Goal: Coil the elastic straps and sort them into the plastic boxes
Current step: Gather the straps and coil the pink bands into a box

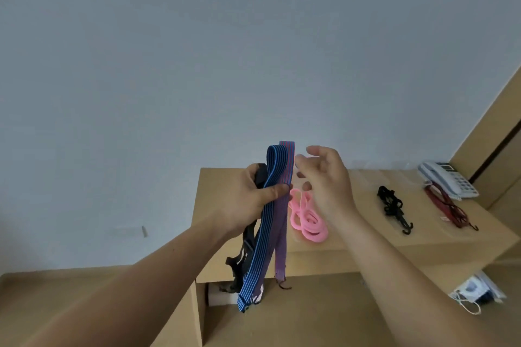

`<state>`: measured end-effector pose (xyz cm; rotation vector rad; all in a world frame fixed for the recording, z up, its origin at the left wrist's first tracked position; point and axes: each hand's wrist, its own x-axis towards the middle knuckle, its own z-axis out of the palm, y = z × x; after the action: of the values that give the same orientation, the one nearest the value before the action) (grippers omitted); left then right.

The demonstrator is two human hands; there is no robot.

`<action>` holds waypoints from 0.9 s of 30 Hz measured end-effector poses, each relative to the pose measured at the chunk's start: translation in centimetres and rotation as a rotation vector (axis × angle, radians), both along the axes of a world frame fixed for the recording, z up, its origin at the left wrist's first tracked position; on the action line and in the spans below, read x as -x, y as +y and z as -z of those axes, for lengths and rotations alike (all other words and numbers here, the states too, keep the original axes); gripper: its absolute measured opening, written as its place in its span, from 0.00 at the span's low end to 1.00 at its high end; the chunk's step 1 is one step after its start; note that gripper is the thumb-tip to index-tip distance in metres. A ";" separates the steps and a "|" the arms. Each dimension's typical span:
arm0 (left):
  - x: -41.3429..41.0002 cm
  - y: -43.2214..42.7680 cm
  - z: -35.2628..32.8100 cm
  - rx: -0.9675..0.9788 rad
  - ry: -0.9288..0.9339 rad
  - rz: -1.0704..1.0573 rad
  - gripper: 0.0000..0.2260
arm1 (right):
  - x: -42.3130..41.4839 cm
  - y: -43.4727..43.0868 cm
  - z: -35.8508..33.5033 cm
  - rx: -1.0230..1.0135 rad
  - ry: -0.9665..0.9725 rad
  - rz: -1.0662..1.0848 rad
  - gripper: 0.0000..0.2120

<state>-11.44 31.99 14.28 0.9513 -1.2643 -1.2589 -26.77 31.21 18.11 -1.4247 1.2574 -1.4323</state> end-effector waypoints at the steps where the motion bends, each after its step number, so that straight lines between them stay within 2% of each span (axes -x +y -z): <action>1: 0.2 -0.3 -0.5 -0.011 0.018 -0.005 0.11 | 0.4 0.3 1.2 -0.009 -0.049 0.010 0.11; 5: 1.6 -1.6 -2.1 -0.026 0.034 0.005 0.13 | 1.5 1.9 7.2 -0.159 -0.096 -0.233 0.18; 7: 2.6 -2.2 -2.3 -0.049 0.060 0.037 0.14 | 1.9 2.5 9.1 -0.203 -0.098 -0.345 0.19; 9: 3.7 -2.6 -2.2 -0.057 0.058 0.070 0.14 | 2.5 2.6 10.0 -0.198 -0.050 -0.333 0.19; 12: 5.8 -3.0 -1.9 -0.046 0.046 0.088 0.15 | 3.7 2.6 10.7 -0.187 -0.011 -0.186 0.15; 14: 7.3 -3.5 -1.6 -0.015 0.002 0.077 0.15 | 4.9 2.6 10.9 -0.188 -0.035 -0.132 0.12; 19: 11.4 -4.8 -1.8 0.055 -0.117 0.059 0.15 | 8.6 2.3 10.6 -0.214 -0.127 -0.123 0.10; 21: 13.2 -5.5 -2.0 0.064 -0.132 0.029 0.14 | 10.9 2.0 10.1 -0.223 -0.141 -0.178 0.13; 27: 19.7 -7.8 -2.8 0.097 -0.172 -0.092 0.12 | 19.5 1.5 8.8 -0.244 -0.106 -0.492 0.10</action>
<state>-31.18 24.20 17.05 1.0529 -1.3853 -1.0527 -46.23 32.66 9.33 -1.3514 0.8965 -0.9721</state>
